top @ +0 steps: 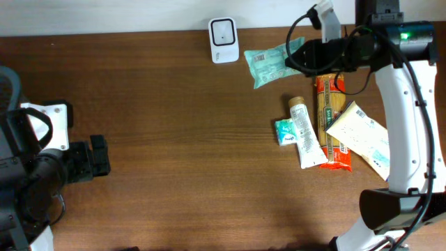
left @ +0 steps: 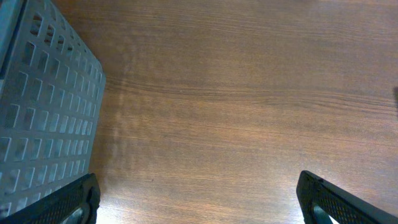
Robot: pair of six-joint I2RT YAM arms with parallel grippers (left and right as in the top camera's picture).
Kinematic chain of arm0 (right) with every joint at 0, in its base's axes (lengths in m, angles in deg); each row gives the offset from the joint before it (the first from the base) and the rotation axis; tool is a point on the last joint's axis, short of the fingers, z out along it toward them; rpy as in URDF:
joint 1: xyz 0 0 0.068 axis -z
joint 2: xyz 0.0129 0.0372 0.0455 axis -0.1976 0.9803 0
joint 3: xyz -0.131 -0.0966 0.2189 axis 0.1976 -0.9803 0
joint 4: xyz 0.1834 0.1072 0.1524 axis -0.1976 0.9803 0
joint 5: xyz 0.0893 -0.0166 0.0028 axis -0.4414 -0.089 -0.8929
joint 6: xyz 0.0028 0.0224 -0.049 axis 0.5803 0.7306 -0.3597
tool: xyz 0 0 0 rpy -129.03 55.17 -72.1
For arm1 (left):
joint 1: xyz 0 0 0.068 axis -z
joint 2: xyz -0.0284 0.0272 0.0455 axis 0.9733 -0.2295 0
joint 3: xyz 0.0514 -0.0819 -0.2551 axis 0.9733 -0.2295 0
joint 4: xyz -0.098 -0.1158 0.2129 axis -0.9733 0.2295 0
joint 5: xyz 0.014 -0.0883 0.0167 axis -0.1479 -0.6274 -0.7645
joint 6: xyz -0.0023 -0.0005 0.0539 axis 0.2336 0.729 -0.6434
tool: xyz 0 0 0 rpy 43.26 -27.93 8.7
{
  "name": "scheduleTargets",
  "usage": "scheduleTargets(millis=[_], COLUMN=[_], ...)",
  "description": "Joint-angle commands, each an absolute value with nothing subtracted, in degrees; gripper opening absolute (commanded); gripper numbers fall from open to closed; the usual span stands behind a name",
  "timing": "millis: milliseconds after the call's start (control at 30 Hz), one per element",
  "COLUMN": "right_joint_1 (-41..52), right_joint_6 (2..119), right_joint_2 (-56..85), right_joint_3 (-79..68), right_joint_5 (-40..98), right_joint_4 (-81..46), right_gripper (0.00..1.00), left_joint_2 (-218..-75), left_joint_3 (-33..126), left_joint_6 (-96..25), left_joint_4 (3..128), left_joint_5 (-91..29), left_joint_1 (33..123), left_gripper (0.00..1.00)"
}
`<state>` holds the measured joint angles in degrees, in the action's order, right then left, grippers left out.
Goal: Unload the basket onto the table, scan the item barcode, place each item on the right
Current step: 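Lift the wipes pouch and hold it up to the scanner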
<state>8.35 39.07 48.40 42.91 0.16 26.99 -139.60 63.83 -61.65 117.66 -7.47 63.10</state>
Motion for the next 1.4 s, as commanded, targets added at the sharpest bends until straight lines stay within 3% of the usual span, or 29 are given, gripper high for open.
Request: scheduleTargets(millis=[0,400,767,933,1167,1267,1367], right_joint_1=[2.3,0.92,0.0,-9.16,-9.22,-9.11,-9.11], right_joint_6=[31.75,26.59,26.61,23.77,-8.91,-17.85,-19.46], right_joint_2=[48.51,47.27,44.6,51.11,70.59,77.1,80.9], right_joint_3=[38.32,37.62,37.6,37.56,37.56,37.56,37.56], right_joint_5=[0.05,-7.62,-4.73,36.38,41.1,48.64,48.6], right_joint_4=[20.98,18.97,17.94,-2.78,-42.1,-58.88,-64.87], right_gripper=[0.04,0.04,0.04,0.04,0.04,0.04,0.04], left_joint_2=[-139.51,-139.51,-139.51,-139.51,-139.51,-139.51,-139.51], left_joint_3=[64.18,64.18,64.18,64.18,64.18,64.18,64.18], left_joint_6=[-62.59,-62.59,-62.59,-62.59,-62.59,-62.59,-62.59], left_joint_4=[117.68,117.68,117.68,117.68,117.68,117.68,117.68], left_joint_5=[-7.08,-7.06,-7.06,-7.06,-7.06,-7.06,-7.06], left_joint_1=[62.91,62.91,62.91,62.91,62.91,62.91,62.91], left_gripper=[0.99,0.99,0.99,0.99,0.99,0.99,0.99])
